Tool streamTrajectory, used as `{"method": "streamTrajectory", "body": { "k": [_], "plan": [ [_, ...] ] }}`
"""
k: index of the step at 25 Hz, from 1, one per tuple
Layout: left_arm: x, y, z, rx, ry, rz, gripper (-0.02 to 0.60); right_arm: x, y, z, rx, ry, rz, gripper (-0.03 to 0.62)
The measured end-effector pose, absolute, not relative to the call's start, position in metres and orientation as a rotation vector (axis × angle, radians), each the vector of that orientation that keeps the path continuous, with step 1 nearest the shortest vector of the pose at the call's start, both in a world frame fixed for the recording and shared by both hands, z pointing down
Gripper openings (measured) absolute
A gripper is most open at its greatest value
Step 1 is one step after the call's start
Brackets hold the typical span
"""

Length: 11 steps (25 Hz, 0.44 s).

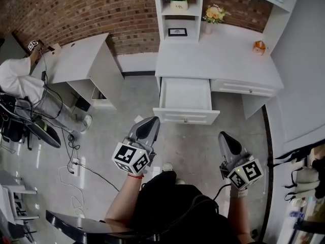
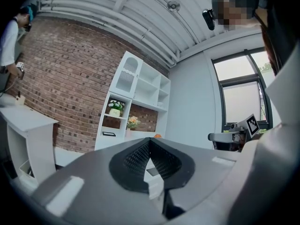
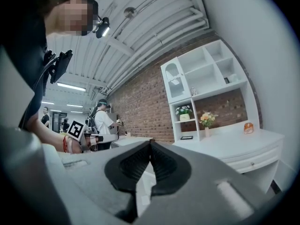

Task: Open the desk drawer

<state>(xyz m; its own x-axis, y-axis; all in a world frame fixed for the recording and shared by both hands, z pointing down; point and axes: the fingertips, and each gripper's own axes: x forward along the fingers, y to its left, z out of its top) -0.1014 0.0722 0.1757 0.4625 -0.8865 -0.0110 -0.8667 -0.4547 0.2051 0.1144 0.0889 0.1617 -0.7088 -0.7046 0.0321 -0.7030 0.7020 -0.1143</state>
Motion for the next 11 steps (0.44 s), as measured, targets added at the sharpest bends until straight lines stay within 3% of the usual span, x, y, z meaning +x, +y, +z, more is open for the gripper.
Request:
{"method": "streamTrajectory", "body": {
  "k": [11],
  "plan": [
    [-0.073,0.098,0.171,2.552,-1.527,-0.191,0.002,0.123,0.113,0.155,-1.175,2.883,-0.158,0.003]
  ]
}}
